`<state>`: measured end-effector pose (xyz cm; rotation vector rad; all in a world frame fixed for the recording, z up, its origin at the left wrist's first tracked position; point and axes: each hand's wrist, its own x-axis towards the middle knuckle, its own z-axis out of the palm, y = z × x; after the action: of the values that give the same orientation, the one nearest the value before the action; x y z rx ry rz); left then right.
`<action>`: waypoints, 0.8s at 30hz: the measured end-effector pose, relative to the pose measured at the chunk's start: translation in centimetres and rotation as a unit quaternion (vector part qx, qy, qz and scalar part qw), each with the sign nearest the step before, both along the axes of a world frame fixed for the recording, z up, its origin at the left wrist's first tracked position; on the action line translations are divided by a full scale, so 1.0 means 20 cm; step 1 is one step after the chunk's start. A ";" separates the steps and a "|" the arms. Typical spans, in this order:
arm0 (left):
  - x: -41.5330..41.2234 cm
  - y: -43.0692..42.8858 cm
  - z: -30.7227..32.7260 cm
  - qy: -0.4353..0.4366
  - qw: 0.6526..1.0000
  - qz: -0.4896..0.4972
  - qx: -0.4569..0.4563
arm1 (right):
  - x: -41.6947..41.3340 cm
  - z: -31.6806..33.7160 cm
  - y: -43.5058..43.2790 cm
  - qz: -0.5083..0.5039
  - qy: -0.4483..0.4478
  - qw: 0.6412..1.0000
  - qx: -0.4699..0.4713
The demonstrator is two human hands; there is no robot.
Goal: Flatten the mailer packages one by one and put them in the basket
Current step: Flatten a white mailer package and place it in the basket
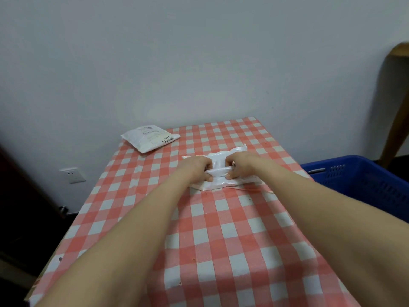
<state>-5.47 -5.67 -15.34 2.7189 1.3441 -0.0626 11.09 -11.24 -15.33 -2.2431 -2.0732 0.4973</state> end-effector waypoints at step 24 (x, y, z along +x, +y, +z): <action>-0.08 -0.08 0.00 0.024 0.999 -0.046 0.000 | -0.01 -0.01 -0.08 0.018 -0.067 0.997 0.028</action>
<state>-7.10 -7.18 -15.25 2.7954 1.2299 -0.1371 10.88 -12.86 -15.55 -2.2695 -2.1642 0.2948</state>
